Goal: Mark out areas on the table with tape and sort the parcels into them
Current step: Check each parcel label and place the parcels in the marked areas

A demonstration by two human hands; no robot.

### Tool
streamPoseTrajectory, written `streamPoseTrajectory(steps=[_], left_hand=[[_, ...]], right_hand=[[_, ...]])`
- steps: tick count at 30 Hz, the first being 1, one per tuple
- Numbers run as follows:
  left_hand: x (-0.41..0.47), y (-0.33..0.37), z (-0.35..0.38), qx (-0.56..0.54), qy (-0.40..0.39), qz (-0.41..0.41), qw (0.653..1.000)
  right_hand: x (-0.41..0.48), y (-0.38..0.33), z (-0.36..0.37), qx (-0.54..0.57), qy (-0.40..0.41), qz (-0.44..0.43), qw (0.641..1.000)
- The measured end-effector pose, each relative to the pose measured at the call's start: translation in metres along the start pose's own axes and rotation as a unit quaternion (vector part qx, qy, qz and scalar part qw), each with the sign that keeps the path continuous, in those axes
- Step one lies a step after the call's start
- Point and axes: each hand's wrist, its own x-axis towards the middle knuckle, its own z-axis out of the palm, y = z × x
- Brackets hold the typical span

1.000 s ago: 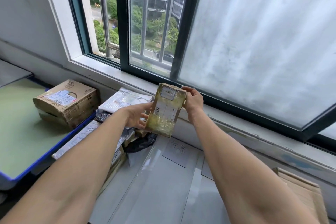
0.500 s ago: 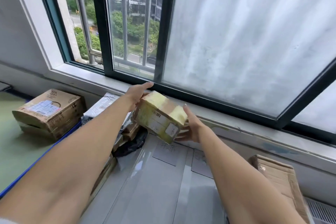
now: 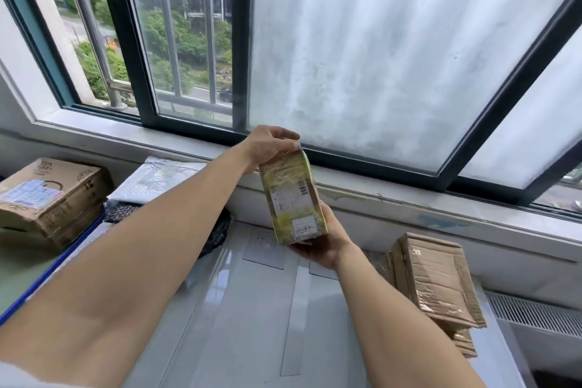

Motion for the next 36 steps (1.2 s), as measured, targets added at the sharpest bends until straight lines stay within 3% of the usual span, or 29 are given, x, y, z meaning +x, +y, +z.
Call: streamPoseTrajectory(steps=[3,6,10,12,14,18,20,24,29,36], left_hand=[[-0.006,-0.004,0.022,0.06,-0.005,-0.009,0.998],[-0.015,-0.014,0.043,0.137,-0.026,-0.088,0.986],[-0.034,-0.022,0.071,0.07,-0.06,-0.157,0.983],[-0.046,-0.023,0.082,0.041,-0.028,-0.149,0.988],[-0.061,-0.024,0.093,0.024,0.01,-0.145,0.989],[-0.094,-0.03,0.121,0.026,0.052,-0.135,0.989],[-0.114,-0.037,0.138,0.046,0.086,-0.137,0.986],[-0.154,-0.052,0.178,0.0,0.116,-0.182,0.976],[-0.197,-0.077,0.234,-0.004,0.169,-0.229,0.959],[-0.222,-0.09,0.298,0.029,0.135,-0.278,0.951]], right_hand=[[-0.016,0.008,-0.016,0.028,0.006,-0.015,0.999],[-0.029,0.017,-0.031,0.033,0.038,-0.023,0.998],[-0.05,0.032,-0.047,-0.051,0.114,0.003,0.992],[-0.062,0.034,-0.052,-0.105,0.19,0.014,0.976],[-0.077,0.035,-0.053,-0.151,0.216,0.01,0.964],[-0.103,0.043,-0.053,-0.279,0.232,-0.114,0.925],[-0.121,0.054,-0.05,-0.249,0.218,-0.134,0.934],[-0.159,0.085,-0.063,-0.085,0.175,-0.106,0.975],[-0.189,0.122,-0.107,-0.247,0.225,-0.137,0.933],[-0.22,0.151,-0.176,-0.232,0.293,-0.136,0.918]])
